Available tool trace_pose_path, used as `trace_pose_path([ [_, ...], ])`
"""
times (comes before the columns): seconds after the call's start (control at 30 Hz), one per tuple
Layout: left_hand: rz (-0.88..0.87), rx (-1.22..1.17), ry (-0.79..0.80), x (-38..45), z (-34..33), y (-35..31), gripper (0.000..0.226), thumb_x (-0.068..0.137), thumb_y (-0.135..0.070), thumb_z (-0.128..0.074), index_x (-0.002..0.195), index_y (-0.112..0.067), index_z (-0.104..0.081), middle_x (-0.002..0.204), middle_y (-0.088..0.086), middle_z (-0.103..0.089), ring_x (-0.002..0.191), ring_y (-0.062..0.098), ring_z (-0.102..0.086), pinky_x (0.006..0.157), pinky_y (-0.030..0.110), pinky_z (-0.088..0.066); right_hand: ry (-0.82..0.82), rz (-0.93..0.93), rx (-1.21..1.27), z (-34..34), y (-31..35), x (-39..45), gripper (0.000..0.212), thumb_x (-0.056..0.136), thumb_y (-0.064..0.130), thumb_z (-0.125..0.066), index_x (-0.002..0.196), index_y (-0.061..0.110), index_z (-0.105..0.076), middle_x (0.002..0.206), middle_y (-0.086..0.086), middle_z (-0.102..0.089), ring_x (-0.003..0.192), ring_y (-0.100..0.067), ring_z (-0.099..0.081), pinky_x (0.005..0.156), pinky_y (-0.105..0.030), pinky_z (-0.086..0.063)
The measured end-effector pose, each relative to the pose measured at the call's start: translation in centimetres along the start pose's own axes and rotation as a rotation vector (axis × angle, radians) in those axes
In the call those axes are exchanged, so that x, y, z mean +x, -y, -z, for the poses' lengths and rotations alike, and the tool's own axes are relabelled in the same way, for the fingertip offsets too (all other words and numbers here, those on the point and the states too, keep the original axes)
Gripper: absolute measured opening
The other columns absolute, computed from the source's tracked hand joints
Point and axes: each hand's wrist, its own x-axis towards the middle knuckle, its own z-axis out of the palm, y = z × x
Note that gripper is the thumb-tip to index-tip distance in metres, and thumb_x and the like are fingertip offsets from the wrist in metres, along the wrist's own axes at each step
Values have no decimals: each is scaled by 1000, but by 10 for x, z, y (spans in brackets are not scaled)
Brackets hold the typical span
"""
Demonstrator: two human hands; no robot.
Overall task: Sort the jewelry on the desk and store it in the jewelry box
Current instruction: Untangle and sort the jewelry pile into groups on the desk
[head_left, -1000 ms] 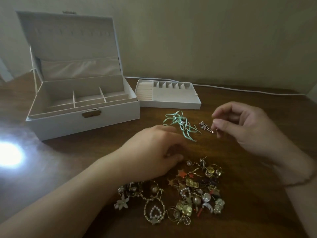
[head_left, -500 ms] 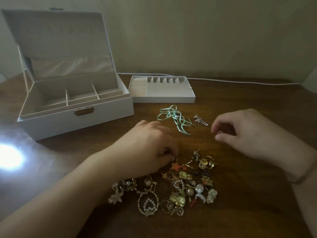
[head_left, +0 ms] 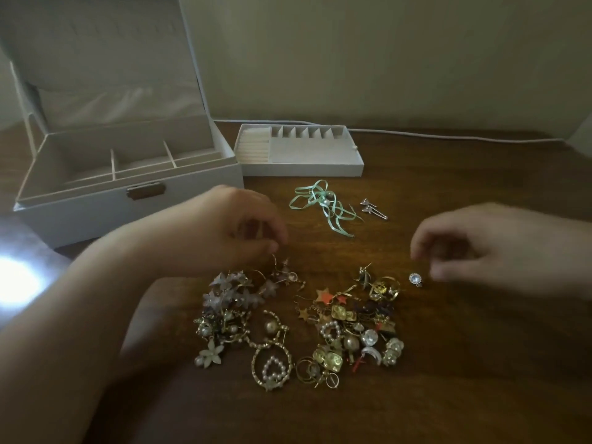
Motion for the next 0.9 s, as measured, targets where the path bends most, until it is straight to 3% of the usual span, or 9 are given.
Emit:
trace_pose_path([
  [0.13,93,117,19,-5,6,9,15,85,-29,-69,94,-40,-70,84,-19,-67,81,2,-62,66,22,-52,-261,-32,-13,13,-18,-3,27,89,23,-65,84,48,-58,84,19,-60,78,3,-54,60,-18,-37],
  [0.3,171,180,87,-7,9,10,14,83,-35,-71,93,-44,-67,76,-20,-63,80,-8,-57,61,11,-42,-177,122,23,3,-6,2,16,81,34,-72,89,45,-64,78,16,-65,79,3,-58,61,-14,-44],
  [0.43,211,188,153,-9,12,11,13,84,-33,-73,93,-41,-66,76,-21,-60,80,-12,-55,64,6,-40,-35,275,55,-11,20,6,25,76,49,-66,100,51,-58,98,30,-58,86,1,-59,72,-25,-52],
  [0.53,228,194,156,-9,14,11,9,85,-33,-72,89,-38,-66,72,-21,-59,75,-10,-55,60,9,-37,-45,321,12,-20,31,10,27,76,55,-62,102,55,-54,100,35,-55,87,4,-58,71,-28,-54],
  [0.7,212,157,156,-9,15,5,7,87,-34,-69,82,-37,-64,71,-37,-56,66,-11,-53,56,7,-36,-128,431,41,-37,45,16,14,78,52,-59,91,55,-55,87,28,-59,91,11,-54,66,-20,-49],
  [0.9,204,134,161,-8,13,2,9,87,-36,-69,81,-38,-63,68,-34,-55,63,-9,-52,55,11,-33,-181,494,36,-30,43,15,16,76,40,-59,90,46,-64,89,32,-62,91,11,-57,66,-14,-46],
])
